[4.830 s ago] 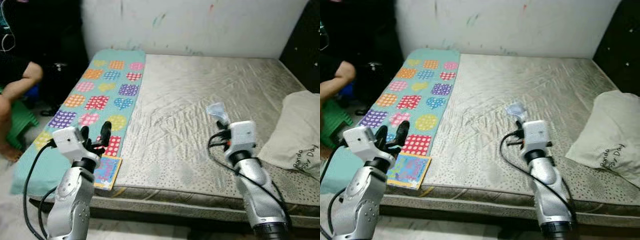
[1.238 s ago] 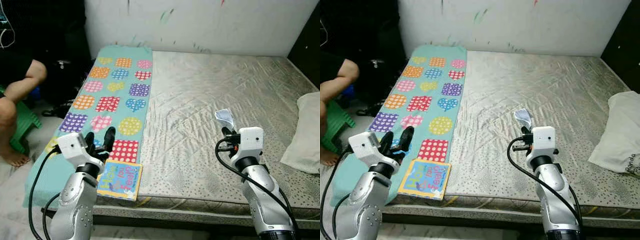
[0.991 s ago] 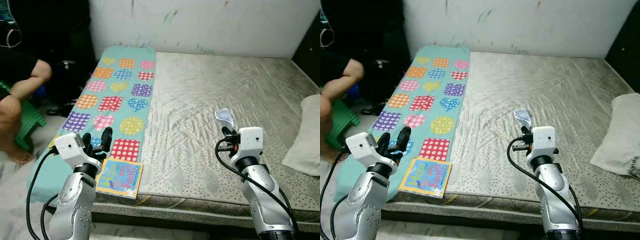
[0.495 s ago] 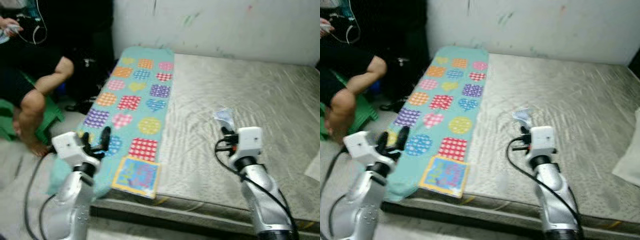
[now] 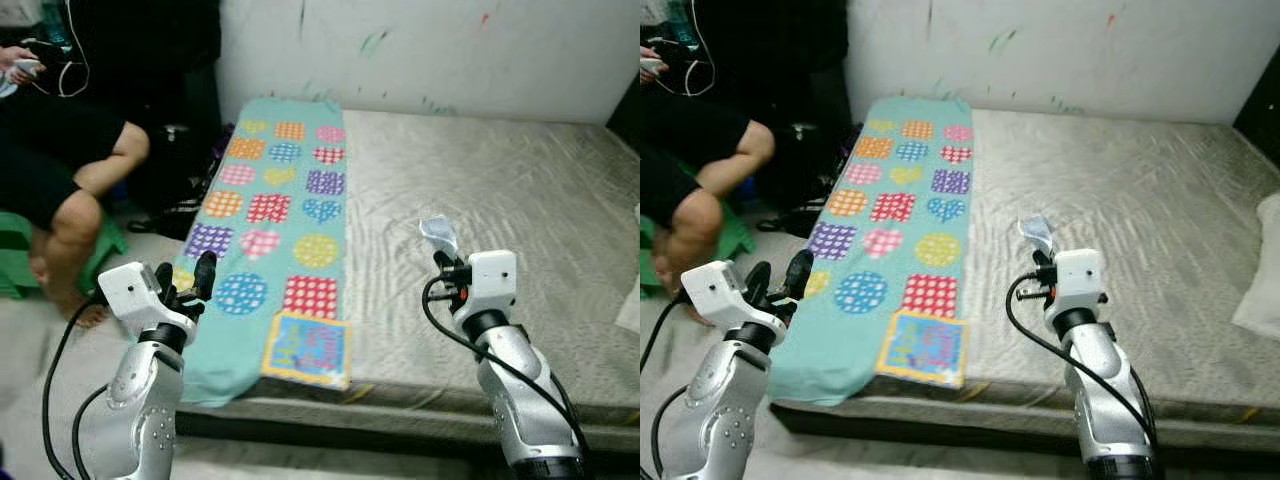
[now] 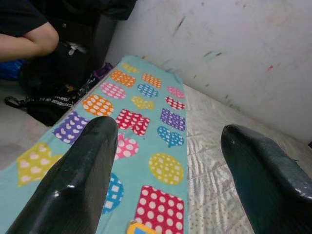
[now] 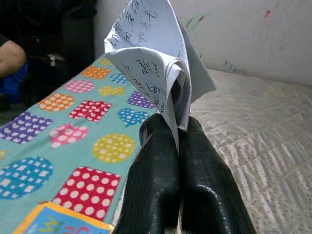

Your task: Clean up the room

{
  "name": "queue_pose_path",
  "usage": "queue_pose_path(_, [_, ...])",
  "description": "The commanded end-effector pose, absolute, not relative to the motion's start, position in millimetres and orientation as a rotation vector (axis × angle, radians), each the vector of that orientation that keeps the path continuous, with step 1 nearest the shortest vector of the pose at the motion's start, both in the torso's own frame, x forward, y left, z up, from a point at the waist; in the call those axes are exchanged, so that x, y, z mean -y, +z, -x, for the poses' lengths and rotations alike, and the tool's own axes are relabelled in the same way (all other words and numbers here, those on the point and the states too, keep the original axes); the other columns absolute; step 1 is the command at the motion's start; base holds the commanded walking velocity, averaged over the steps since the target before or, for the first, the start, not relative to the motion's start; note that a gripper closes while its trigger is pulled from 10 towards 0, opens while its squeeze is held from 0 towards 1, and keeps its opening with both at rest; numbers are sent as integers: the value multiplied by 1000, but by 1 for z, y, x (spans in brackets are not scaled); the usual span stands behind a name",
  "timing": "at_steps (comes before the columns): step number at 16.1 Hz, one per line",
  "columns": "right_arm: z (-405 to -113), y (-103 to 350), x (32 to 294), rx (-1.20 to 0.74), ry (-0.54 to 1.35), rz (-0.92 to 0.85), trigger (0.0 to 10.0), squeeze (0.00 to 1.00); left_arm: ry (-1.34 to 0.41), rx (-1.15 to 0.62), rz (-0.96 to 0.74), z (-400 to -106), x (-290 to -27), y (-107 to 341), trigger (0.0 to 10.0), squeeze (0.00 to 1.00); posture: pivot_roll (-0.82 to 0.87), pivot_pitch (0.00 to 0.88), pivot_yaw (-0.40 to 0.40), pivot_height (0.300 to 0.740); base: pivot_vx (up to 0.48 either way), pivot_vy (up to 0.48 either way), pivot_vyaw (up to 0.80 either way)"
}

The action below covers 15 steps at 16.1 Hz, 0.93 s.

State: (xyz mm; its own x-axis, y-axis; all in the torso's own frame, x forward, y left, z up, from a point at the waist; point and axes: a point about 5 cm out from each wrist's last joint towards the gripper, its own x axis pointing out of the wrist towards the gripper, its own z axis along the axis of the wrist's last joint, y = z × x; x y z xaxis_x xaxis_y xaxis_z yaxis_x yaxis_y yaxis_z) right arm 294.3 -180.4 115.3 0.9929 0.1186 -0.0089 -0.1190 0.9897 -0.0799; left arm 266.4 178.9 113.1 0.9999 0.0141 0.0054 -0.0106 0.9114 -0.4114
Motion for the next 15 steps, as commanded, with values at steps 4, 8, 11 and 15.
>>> queue_pose_path(4, [-293,116,188,-2,107,98,10000,0,7,0,426,-268,-174,113,10000,0,-48,0,-6,740,0,480,0])
queue_pose_path(8, [-293,116,187,0,112,99,10000,0,8,-4,423,-268,-174,113,10000,0,-48,0,-6,740,0,480,0])
queue_pose_path(11, [-293,116,187,0,116,96,10000,0,12,14,422,-268,-174,115,10000,0,-50,0,-6,740,0,160,0])
queue_pose_path(15, [-293,116,185,2,123,96,10000,0,13,12,420,-268,-175,115,10000,0,-52,0,-5,740,0,0,0])
